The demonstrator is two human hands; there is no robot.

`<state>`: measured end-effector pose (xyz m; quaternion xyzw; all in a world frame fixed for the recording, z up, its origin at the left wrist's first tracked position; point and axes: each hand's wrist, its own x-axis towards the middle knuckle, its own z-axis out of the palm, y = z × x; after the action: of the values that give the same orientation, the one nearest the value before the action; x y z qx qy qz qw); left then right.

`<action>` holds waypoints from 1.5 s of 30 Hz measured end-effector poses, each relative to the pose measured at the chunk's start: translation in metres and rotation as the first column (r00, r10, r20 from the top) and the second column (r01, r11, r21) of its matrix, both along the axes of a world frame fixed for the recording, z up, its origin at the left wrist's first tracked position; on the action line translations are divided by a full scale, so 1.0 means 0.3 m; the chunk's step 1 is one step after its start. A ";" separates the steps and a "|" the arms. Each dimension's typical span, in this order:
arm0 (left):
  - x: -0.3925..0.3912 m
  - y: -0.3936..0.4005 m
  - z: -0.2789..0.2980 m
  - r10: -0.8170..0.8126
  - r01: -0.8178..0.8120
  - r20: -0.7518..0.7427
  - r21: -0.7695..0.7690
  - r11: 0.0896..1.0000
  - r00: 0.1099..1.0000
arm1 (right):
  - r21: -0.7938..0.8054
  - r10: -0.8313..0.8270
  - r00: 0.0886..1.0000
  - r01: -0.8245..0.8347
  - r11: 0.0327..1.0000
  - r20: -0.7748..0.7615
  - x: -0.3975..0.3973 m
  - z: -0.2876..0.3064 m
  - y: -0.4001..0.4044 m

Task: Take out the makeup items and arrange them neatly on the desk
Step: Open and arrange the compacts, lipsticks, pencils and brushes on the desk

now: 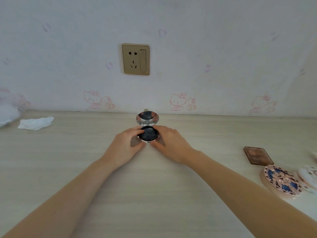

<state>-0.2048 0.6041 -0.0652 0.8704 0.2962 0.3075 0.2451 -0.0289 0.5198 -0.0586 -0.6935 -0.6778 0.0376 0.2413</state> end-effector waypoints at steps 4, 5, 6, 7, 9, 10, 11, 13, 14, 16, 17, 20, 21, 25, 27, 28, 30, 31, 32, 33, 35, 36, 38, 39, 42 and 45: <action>-0.015 0.005 -0.002 0.028 -0.028 -0.018 0.004 1.000 0.999 | -0.004 -0.030 0.999 0.030 1.000 0.039 -0.026 0.001 -0.001; -0.019 0.005 -0.003 0.035 -0.035 -0.019 0.004 0.999 0.999 | -0.013 -0.036 0.999 0.036 0.999 0.035 -0.030 0.002 -0.001; -0.023 0.005 -0.002 0.039 -0.039 -0.019 0.003 0.999 0.999 | -0.022 -0.041 0.999 0.042 0.999 0.028 -0.033 0.003 0.001; -0.026 0.004 -0.001 0.042 -0.042 -0.019 0.004 0.999 0.999 | -0.033 -0.043 0.999 0.043 0.999 0.026 -0.035 0.004 0.001; -0.031 0.000 0.000 0.049 -0.049 -0.025 0.014 0.999 0.998 | -0.060 -0.029 0.999 0.031 0.998 0.041 -0.036 0.005 -0.005; -0.031 -0.005 0.001 0.058 -0.058 -0.030 0.018 0.998 0.998 | -0.072 -0.021 0.999 0.024 0.997 0.042 -0.035 0.007 -0.011; -0.032 -0.011 0.003 0.069 -0.069 -0.028 0.022 0.997 0.997 | -0.077 -0.020 0.999 0.022 0.997 0.028 -0.033 0.010 -0.019; -0.028 -0.027 0.009 0.090 -0.090 -0.006 0.046 0.995 0.996 | -0.078 -0.036 0.999 0.035 0.996 -0.006 -0.018 0.024 -0.043; -0.024 -0.037 0.014 0.097 -0.097 0.007 0.064 0.993 0.995 | -0.083 -0.052 0.999 0.051 0.995 -0.013 -0.005 0.033 -0.060; -0.008 -0.069 0.027 0.098 -0.101 0.032 0.095 0.990 0.995 | -0.082 -0.083 0.997 0.082 0.993 -0.004 0.027 0.051 -0.110; 0.003 -0.090 0.036 0.091 -0.096 0.047 0.106 0.990 0.995 | -0.081 -0.098 0.995 0.099 0.992 0.012 0.044 0.059 -0.142; 0.055 -0.167 0.058 0.037 -0.044 0.054 0.131 0.990 0.998 | -0.097 -0.151 0.986 0.157 0.983 0.069 0.096 0.085 -0.258; 0.077 -0.198 0.061 0.013 -0.019 0.045 0.127 0.992 0.999 | -0.100 -0.167 0.983 0.175 0.980 0.081 0.114 0.094 -0.300; 0.178 -0.334 0.057 -0.078 0.078 0.000 0.115 0.990 0.997 | -0.081 -0.224 0.965 0.236 0.968 0.135 0.188 0.124 -0.481; 0.232 -0.401 0.052 -0.121 0.122 -0.015 0.100 0.987 0.992 | -0.068 -0.257 0.952 0.271 0.960 0.168 0.226 0.134 -0.571; 0.259 -0.435 0.050 -0.143 0.145 -0.022 0.093 0.985 0.989 | -0.068 -0.279 0.943 0.295 0.953 0.180 0.247 0.138 -0.614; 0.310 -0.498 0.044 -0.187 0.189 -0.033 0.083 0.978 0.982 | -0.080 -0.313 0.935 0.329 0.941 0.165 0.286 0.142 -0.694; 0.333 -0.528 0.041 -0.207 0.209 -0.035 0.078 0.975 0.978 | -0.089 -0.324 0.935 0.339 0.937 0.144 0.303 0.144 -0.733; 0.357 -0.557 0.040 -0.225 0.228 -0.035 0.074 0.971 0.974 | -0.091 -0.333 0.935 0.345 0.934 0.124 0.319 0.144 -0.770; 0.380 -0.584 0.038 -0.244 0.245 -0.033 0.071 0.967 0.969 | -0.090 -0.340 0.934 0.350 0.933 0.109 0.334 0.143 -0.805; 0.426 -0.630 0.034 -0.276 0.277 -0.036 0.063 0.959 0.961 | -0.106 -0.352 0.930 0.362 0.926 0.103 0.364 0.142 -0.866; 0.448 -0.650 0.030 -0.288 0.290 -0.041 0.058 0.955 0.957 | -0.135 -0.358 0.927 0.371 0.919 0.112 0.379 0.141 -0.893; 0.491 -0.686 0.023 -0.306 0.308 -0.051 0.045 0.950 0.951 | -0.205 -0.347 0.927 0.371 0.906 0.145 0.409 0.138 -0.937; 0.511 -0.703 0.019 -0.312 0.315 -0.059 0.038 0.948 0.948 | -0.235 -0.329 0.929 0.363 0.902 0.172 0.422 0.137 -0.953; 0.567 -0.752 0.013 -0.331 0.332 -0.064 0.013 0.943 0.941 | -0.284 -0.262 0.911 0.356 0.890 0.319 0.459 0.135 -0.979; 0.611 -0.788 0.012 -0.336 0.335 -0.042 -0.029 0.942 0.941 | -0.320 -0.226 0.886 0.368 0.873 0.405 0.481 0.136 -0.973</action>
<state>-0.0215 0.3676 -0.0616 0.9124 0.1523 0.2378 0.2963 0.1155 0.2280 -0.0177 -0.8197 -0.5723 0.0070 -0.0240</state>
